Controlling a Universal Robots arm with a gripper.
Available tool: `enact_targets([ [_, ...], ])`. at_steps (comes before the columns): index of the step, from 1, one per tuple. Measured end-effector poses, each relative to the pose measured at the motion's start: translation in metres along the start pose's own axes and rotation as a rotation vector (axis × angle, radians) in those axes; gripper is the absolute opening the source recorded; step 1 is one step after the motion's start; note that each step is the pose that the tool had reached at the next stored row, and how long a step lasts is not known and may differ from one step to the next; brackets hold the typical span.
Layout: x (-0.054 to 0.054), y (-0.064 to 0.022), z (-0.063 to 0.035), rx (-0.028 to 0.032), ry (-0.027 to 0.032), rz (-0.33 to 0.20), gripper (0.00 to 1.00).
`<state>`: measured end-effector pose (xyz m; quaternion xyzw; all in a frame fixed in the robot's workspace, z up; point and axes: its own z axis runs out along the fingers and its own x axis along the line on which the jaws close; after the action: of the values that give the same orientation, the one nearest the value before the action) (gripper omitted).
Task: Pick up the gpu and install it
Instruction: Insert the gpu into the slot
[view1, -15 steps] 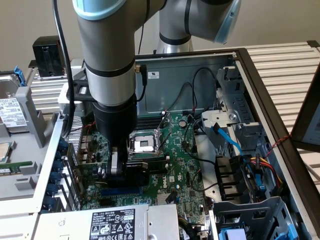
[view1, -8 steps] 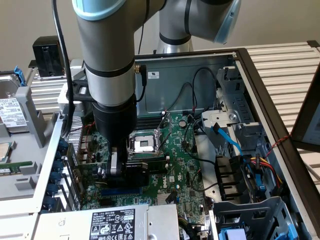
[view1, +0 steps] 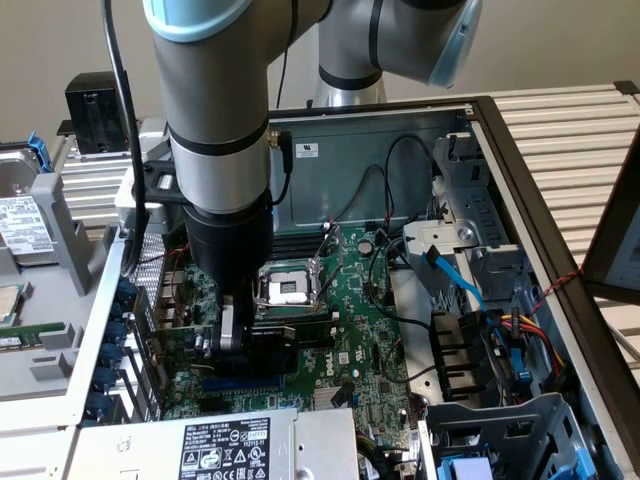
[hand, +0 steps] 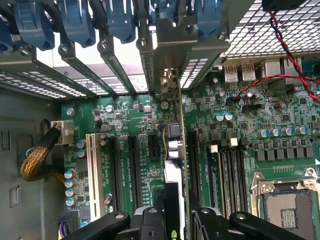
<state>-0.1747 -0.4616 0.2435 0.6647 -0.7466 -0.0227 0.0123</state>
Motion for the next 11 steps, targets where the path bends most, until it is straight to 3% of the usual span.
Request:
enact_targets([
  [11, -0.0007, 0.0007, 0.0025, 0.0001, 0.0005, 0.000, 0.27],
])
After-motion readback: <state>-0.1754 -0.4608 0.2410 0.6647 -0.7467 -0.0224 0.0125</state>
